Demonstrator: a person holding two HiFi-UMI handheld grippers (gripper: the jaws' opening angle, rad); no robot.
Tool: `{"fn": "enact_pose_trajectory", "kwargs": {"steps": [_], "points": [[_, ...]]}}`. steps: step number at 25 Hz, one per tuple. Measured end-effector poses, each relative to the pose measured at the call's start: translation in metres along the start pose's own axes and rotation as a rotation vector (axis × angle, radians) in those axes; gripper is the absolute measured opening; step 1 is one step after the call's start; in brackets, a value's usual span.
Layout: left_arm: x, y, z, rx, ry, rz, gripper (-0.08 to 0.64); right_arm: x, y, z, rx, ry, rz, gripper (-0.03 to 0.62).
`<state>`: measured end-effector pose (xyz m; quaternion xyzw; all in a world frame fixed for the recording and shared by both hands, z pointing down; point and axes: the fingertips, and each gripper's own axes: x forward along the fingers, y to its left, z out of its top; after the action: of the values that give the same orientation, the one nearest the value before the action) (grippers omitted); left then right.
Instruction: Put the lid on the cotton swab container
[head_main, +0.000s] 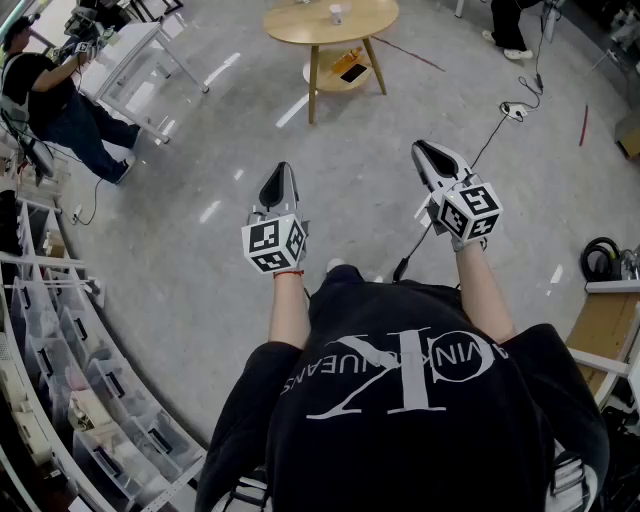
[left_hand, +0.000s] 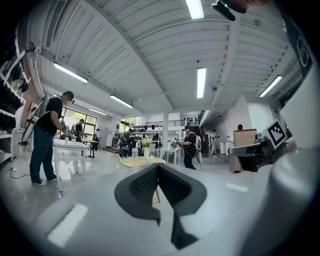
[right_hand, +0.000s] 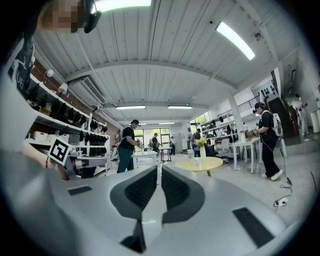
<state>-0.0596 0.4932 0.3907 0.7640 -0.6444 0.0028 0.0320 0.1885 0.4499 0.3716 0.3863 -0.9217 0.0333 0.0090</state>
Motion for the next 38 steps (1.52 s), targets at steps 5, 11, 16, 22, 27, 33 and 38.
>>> {"fn": "enact_pose_trajectory", "kwargs": {"steps": [5,11,16,22,27,33,38], "points": [[0.003,-0.004,-0.003,0.001,0.019,-0.005,0.012,-0.002,-0.001,-0.002,0.009,0.006,0.008,0.037],[0.004,0.004,-0.006,-0.010,0.038,0.019,0.012,0.001,-0.009,-0.010,0.032,0.018,0.005,0.037],[0.015,0.016,-0.014,-0.023,0.069,0.039,0.012,0.011,-0.021,-0.021,0.048,0.040,-0.008,0.037],[0.059,0.031,-0.022,-0.051,0.081,0.030,0.012,0.042,-0.043,-0.024,0.062,0.038,-0.008,0.038],[0.103,0.047,-0.032,-0.072,0.106,0.004,0.013,0.078,-0.069,-0.030,0.093,0.058,-0.021,0.100],[0.162,0.071,-0.032,-0.084,0.120,-0.009,0.014,0.129,-0.103,-0.032,0.125,0.080,-0.028,0.141],[0.204,0.092,-0.036,-0.081,0.141,-0.037,0.015,0.167,-0.127,-0.036,0.164,0.083,-0.059,0.144]]}}
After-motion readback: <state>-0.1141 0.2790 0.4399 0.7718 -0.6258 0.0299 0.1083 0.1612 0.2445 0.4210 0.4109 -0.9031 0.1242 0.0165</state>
